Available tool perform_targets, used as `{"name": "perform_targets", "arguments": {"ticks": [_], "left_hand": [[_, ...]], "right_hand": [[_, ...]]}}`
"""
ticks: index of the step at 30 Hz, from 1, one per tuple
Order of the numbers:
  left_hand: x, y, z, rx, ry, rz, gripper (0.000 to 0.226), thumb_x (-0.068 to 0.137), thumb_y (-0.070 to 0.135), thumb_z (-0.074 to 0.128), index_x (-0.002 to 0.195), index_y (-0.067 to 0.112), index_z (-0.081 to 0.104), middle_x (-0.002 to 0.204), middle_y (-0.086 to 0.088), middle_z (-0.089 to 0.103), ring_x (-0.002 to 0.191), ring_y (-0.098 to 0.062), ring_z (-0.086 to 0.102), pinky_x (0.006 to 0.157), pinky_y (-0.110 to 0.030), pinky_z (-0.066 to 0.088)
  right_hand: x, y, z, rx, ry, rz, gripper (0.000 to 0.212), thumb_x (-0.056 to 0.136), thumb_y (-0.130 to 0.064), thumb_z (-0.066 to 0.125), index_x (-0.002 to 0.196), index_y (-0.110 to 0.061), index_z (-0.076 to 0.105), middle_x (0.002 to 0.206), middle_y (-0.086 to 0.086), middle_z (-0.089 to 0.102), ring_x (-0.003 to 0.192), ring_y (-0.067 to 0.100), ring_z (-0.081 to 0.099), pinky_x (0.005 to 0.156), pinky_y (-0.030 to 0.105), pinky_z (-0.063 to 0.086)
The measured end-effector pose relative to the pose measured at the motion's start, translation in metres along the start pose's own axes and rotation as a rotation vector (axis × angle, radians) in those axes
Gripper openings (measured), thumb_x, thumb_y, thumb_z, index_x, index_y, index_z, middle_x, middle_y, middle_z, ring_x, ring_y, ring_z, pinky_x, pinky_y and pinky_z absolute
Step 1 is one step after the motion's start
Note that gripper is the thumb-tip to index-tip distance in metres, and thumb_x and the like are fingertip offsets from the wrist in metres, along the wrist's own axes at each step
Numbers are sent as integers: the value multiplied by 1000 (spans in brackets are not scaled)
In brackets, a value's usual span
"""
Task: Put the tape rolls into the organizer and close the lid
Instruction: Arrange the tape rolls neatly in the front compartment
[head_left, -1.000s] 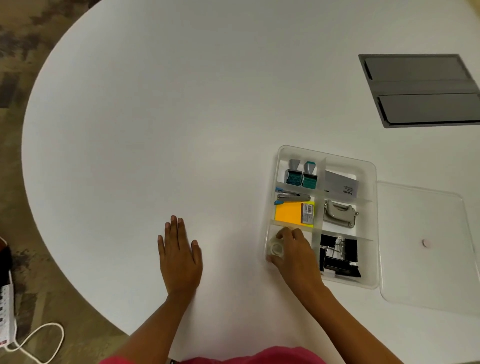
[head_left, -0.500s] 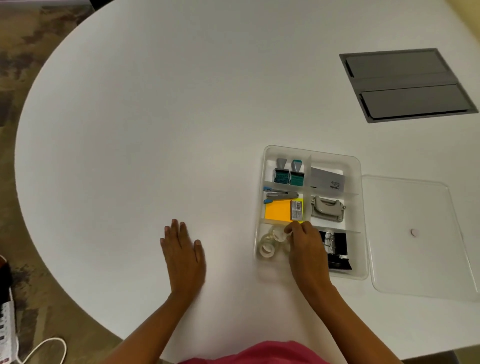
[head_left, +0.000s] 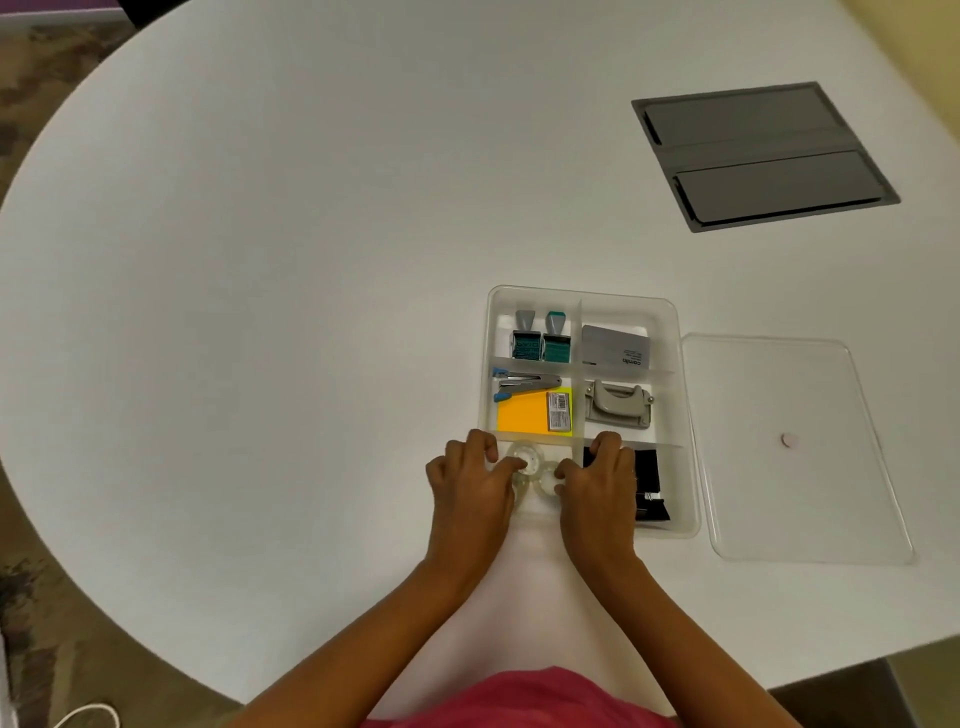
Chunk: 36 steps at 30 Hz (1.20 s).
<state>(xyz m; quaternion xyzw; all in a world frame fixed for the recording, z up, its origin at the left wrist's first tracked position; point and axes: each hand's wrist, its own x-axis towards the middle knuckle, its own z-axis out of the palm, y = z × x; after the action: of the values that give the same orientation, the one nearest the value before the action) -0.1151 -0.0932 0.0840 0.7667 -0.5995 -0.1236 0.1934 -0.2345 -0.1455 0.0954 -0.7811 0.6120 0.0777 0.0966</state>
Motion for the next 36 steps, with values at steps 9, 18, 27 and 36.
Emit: {"name": "perform_targets", "arguments": {"ticks": [9, 18, 27, 36], "left_hand": [[5, -1, 17, 87, -90, -9, 29, 62, 17, 86, 89, 16, 75, 94, -11, 64, 84, -29, 61, 66, -37, 49], [4, -3, 20, 95, -61, -20, 40, 63, 17, 85, 100, 16, 71, 90, -11, 65, 79, -27, 62, 65, -35, 50], [8, -11, 16, 43, -40, -103, 34, 71, 14, 79, 103, 10, 68, 89, -15, 65, 76, -28, 62, 64, -37, 51], [3, -19, 15, 82, -38, -41, 24, 66, 11, 82, 86, 7, 69, 77, -14, 62, 66, -27, 59, 55, -35, 49]], "right_hand": [[-12, -5, 4, -121, -52, -51, 7, 71, -7, 81, 76, -4, 75, 110, 18, 62, 98, 31, 58, 76, 33, 53], [-17, -1, 3, -30, 4, -57, 24, 50, 4, 90, 64, -3, 72, 83, 16, 62, 77, 31, 60, 57, 31, 54], [12, -12, 4, -6, 47, -143, 27, 57, -4, 89, 78, -5, 72, 90, 16, 63, 81, 28, 59, 61, 30, 51], [21, -17, 5, -71, 12, -150, 25, 69, -9, 83, 91, -11, 70, 109, 17, 59, 97, 30, 55, 74, 33, 49]]}}
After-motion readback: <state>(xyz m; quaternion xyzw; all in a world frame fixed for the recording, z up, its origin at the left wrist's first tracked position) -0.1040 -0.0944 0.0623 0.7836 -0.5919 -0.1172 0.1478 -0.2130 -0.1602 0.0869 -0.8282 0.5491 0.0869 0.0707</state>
